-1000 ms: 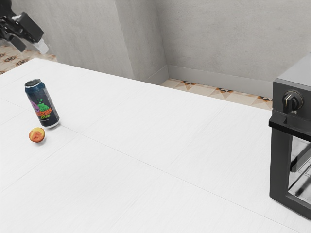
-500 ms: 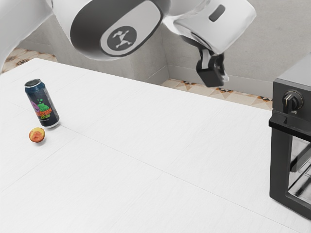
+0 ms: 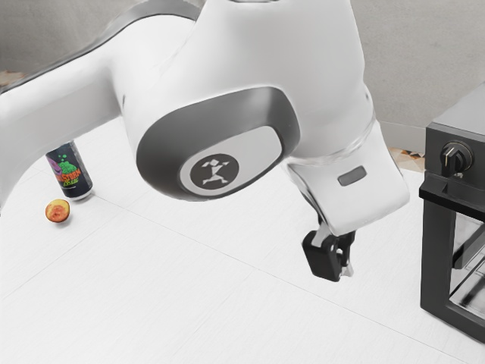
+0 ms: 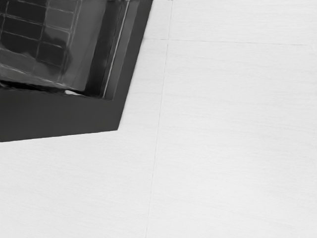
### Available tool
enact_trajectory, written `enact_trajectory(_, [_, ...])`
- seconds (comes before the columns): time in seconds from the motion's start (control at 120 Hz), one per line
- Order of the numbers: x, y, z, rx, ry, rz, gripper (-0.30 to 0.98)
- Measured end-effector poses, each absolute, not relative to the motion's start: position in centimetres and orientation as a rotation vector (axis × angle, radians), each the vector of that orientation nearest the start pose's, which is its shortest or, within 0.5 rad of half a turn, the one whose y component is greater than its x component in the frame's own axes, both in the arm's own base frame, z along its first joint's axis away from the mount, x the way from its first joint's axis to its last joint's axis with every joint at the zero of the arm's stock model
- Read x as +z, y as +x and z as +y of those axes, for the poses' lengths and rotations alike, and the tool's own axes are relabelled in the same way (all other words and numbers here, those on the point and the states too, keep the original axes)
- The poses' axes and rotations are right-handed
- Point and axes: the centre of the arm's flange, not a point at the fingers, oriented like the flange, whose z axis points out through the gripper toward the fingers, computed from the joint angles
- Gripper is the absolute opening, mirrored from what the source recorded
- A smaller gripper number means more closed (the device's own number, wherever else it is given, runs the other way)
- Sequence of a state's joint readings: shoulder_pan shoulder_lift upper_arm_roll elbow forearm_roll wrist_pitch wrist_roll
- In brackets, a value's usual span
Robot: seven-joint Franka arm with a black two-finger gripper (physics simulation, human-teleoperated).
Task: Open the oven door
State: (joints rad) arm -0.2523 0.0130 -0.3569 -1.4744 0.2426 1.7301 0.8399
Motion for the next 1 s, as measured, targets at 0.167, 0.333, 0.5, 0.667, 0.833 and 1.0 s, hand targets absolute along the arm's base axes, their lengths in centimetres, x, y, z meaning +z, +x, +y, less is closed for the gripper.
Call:
enact_trajectory(0.167, [68.2, 42.9, -40.1, -0.387, -1.929, 2.102, 0.67])
enact_trajectory(0.333, [71.4, 36.7, -48.2, -0.481, -1.77, 2.326, 0.67])
enact_trajectory(0.5, [72.3, 41.2, -45.2, -0.459, -1.856, 2.301, 0.67])
enact_trajectory(0.667, [73.0, 41.3, -46.1, -0.493, -1.802, 2.36, 0.67])
enact_trajectory(0.833, [72.3, 44.4, -45.8, -0.525, -1.791, 2.365, 0.67])
enact_trajectory(1.0, [71.5, 45.8, -46.2, -0.537, -1.756, 2.388, 0.67])
